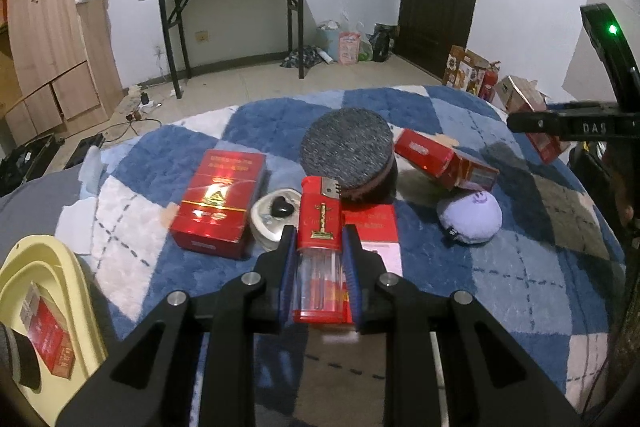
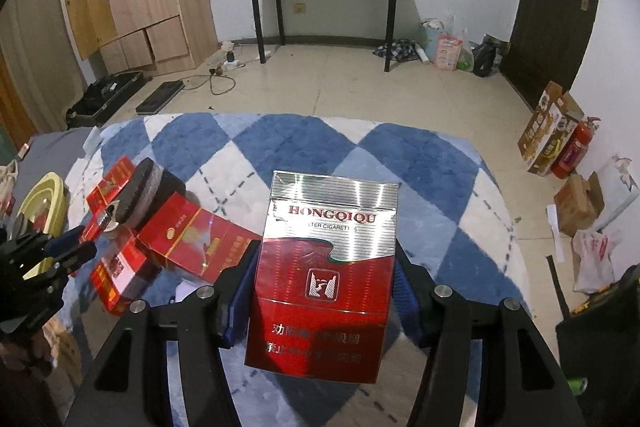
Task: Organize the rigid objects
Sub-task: 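Lift lighter and box with both tools and carry them over the yellow tray, then open both tools to release lighter and box into the yellow tray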
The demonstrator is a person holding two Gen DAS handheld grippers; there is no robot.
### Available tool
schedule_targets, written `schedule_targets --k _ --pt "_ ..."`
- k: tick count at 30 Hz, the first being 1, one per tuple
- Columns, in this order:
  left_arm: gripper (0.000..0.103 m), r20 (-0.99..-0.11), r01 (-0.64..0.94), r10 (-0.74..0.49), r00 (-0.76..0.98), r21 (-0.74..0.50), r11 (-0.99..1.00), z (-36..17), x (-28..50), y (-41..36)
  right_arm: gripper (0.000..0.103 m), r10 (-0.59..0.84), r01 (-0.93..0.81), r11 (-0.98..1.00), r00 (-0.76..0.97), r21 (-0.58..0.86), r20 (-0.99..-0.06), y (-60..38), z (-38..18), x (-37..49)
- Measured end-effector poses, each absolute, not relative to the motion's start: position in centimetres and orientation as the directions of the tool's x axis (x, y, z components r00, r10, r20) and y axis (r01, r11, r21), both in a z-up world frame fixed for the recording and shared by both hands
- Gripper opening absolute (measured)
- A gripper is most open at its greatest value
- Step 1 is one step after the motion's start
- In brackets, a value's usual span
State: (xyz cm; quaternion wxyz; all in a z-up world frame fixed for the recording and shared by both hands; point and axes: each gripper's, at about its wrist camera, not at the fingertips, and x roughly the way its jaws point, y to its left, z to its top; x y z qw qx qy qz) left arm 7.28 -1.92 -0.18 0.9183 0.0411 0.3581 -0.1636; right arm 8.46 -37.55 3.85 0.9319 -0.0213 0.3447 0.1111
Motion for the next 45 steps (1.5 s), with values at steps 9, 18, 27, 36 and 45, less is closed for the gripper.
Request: schedule_targets --k 9,18,27,36,45 --pt "0.025 -0.665 0.312 -0.254 0.703 -0.033 0.949 0.4 7.3 -1.1 0.058 0.206 -0.246 0.969 0.725 0.032 -0.657 -36.3 3.6 8.8" --pt "0.025 -0.631 0.193 -0.144 0.762 0.008 0.981 3.7 6.2 4.5 0.058 0.312 -0.389 0.921 0.702 0.022 -0.64 -31.3 4.0 7.4" --pt "0.025 -0.616 -0.007 0.016 0.787 0.017 1.0 7.5 4.0 14.9 0.058 0.525 -0.711 0.702 0.545 -0.03 -0.654 -19.1 4.2 1.9" --pt "0.024 -0.732 -0.298 0.175 0.658 -0.039 0.954 2.8 5.7 25.1 0.058 0.576 -0.893 0.436 0.374 -0.114 -0.727 -4.0 2.2 1.6" --pt "0.024 -0.799 -0.354 0.192 0.571 -0.029 0.935 -0.3 5.3 29.3 0.058 0.524 -0.896 0.416 0.374 -0.153 -0.765 4.2 0.6 4.4"
